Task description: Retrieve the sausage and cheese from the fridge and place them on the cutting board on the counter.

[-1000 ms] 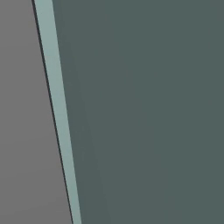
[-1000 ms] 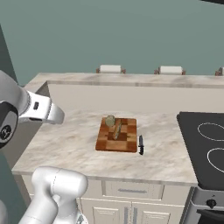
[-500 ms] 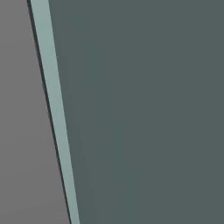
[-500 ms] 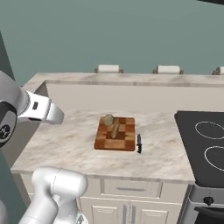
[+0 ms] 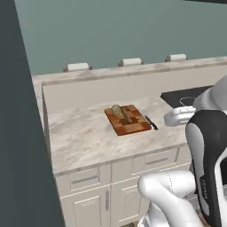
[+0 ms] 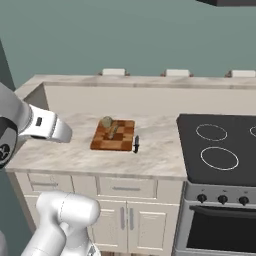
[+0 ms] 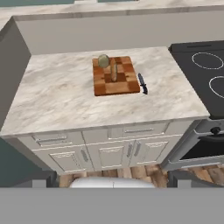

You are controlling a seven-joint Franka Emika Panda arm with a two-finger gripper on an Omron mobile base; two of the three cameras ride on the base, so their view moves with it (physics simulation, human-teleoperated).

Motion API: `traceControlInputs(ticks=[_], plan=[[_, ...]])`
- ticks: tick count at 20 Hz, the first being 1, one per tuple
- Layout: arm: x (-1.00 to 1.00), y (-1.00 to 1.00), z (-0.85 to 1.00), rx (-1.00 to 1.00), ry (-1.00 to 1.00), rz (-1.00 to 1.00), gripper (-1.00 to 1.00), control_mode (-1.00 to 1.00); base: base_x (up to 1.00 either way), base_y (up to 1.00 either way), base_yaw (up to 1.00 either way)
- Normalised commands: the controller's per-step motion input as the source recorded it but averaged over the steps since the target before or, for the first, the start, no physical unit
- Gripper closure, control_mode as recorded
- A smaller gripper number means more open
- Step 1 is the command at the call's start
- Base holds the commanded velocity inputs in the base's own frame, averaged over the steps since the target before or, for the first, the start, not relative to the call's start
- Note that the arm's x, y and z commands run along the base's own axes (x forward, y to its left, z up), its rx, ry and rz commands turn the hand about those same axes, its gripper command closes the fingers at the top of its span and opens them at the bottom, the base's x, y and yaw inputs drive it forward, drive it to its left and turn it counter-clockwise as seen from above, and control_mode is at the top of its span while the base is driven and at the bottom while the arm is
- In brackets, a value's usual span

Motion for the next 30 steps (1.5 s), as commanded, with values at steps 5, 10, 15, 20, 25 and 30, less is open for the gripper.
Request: traceControlInputs(ticks=[5, 10, 15, 20, 25, 30], plan=[[0.00, 0.00, 0.00, 0.00, 0.00, 0.00, -1.00, 1.00, -0.02, -0.94, -0.20], [0.00, 0.00, 0.00, 0.00, 0.00, 0.00, -1.00, 1.00, -0.03, -1.00, -0.50], [0.00, 0.00, 0.00, 0.00, 0.00, 0.00, -1.00, 1.00, 0.00, -1.00, -0.23], [0.00, 0.00, 0.00, 0.00, 0.00, 0.00, -1.00, 1.00, 0.08, -1.00, -0.08], [0.00, 0.00, 0.00, 0.00, 0.00, 0.00, -1.00, 1.00, 0.06, -1.00, -0.18], [0.00, 0.00, 0.00, 0.00, 0.00, 0.00, -1.00, 1.00, 0.25, -1.00, -0.22]])
